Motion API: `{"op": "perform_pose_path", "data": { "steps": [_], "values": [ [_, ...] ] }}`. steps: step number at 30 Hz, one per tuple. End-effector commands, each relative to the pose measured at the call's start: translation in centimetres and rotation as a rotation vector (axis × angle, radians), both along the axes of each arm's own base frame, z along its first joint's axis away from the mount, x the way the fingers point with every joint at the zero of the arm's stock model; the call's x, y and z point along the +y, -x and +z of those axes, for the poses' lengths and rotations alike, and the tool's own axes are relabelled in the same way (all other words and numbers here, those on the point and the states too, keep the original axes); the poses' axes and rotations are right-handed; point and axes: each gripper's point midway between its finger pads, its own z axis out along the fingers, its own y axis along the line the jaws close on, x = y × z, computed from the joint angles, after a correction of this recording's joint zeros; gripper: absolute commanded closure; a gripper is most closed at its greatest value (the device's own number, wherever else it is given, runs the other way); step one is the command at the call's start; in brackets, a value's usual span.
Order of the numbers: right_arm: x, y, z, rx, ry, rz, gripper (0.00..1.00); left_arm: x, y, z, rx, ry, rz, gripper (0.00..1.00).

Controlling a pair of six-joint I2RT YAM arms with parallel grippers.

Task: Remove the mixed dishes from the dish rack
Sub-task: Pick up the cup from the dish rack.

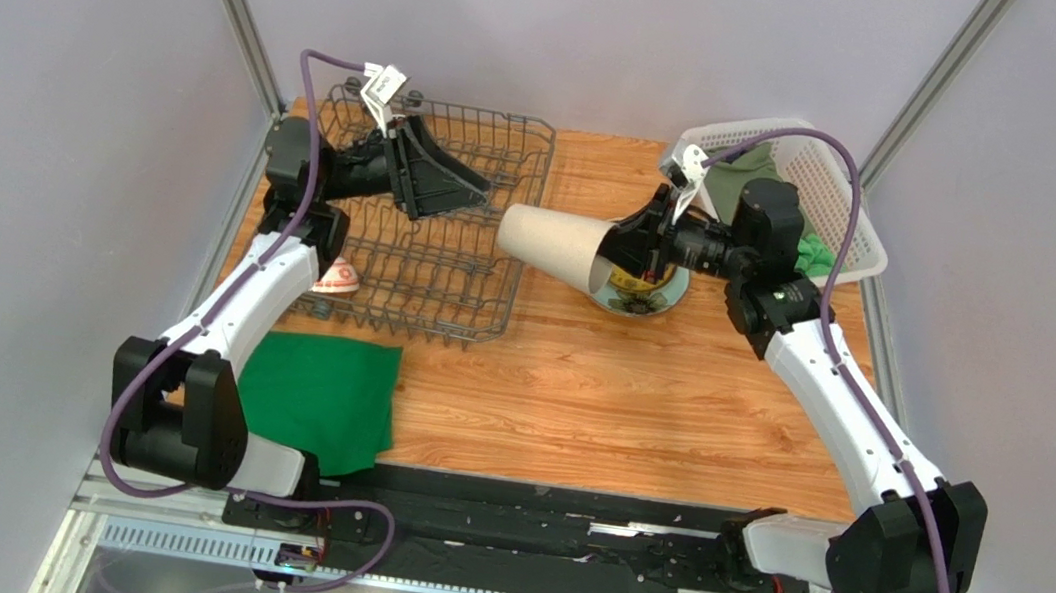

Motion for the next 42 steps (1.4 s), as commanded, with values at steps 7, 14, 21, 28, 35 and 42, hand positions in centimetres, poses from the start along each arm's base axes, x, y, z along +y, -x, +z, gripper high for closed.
{"op": "perform_pose_path", "data": {
  "steps": [7,14,21,28,35,42],
  "values": [
    [-9.2,-2.0,-2.5,0.028,0.372,-0.380,1.00,2.2,-2.2,0.1,-0.090,-0.163,0.154,0.08],
    [-16.5,-2.2,-5.5,0.116,0.653,-0.615,1.00,3.4,-4.8,-1.6,-0.046,-0.312,0.262,0.08],
    [-21.9,-0.9,-9.2,0.268,0.897,-0.707,1.00,4.9,-8.0,-5.0,0.033,-0.472,0.349,0.09],
    [-25.7,-0.7,-10.4,0.373,1.018,-0.736,1.00,6.2,-10.2,-7.8,0.045,-0.589,0.402,0.09],
    [-27.4,-1.0,-12.8,0.509,1.103,-0.696,1.00,7.0,-10.5,-9.3,0.041,-0.645,0.414,0.09],
    [-25.8,-1.4,-16.1,0.642,1.062,-0.557,1.00,7.1,-10.0,-9.5,0.025,-0.665,0.405,0.09]
  ]
}}
